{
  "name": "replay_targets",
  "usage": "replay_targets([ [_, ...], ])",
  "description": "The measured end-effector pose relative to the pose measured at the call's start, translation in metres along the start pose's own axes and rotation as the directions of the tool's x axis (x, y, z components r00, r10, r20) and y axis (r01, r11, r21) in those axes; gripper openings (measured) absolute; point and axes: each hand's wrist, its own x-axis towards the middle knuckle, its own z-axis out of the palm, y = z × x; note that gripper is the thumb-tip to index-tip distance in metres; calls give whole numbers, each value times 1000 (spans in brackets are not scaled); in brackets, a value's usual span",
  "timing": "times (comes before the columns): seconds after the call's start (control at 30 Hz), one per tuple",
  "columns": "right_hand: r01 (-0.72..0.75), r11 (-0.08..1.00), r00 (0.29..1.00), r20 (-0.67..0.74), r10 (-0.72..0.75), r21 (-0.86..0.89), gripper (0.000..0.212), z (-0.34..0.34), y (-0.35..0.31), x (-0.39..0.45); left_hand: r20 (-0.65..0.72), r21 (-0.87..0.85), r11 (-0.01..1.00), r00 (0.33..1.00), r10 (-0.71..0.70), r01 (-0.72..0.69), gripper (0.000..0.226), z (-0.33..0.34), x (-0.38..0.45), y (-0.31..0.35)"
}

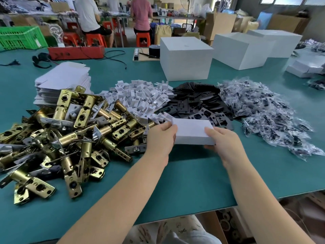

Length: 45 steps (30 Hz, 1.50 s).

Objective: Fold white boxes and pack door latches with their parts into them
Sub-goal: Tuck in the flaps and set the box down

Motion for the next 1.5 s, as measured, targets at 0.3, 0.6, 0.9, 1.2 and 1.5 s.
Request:
replay_targets([
  [0.3,177,825,981,29,-191,-536,30,-12,7,-5,297,590,758,948,115,-277,71,12,-22,-24],
  [0.6,213,733,969,42,-245,-646,24,-30,10,-8,307,897,236,912,273,-373,63,13,-26,-30],
  [0.9,330,697,934,325,-147,-636,60,-62,7,4,357,854,279,885,299,-438,39,-3,-21,-24],
  [1.2,395,591,914,363,-179,-703,57,-75,-6,35,477,848,108,836,271,-519,29,16,-7,-21],
  [1.5,405,600,912,347,-217,-690,57,-74,-4,49,511,831,63,803,306,-553,31,20,9,-21],
])
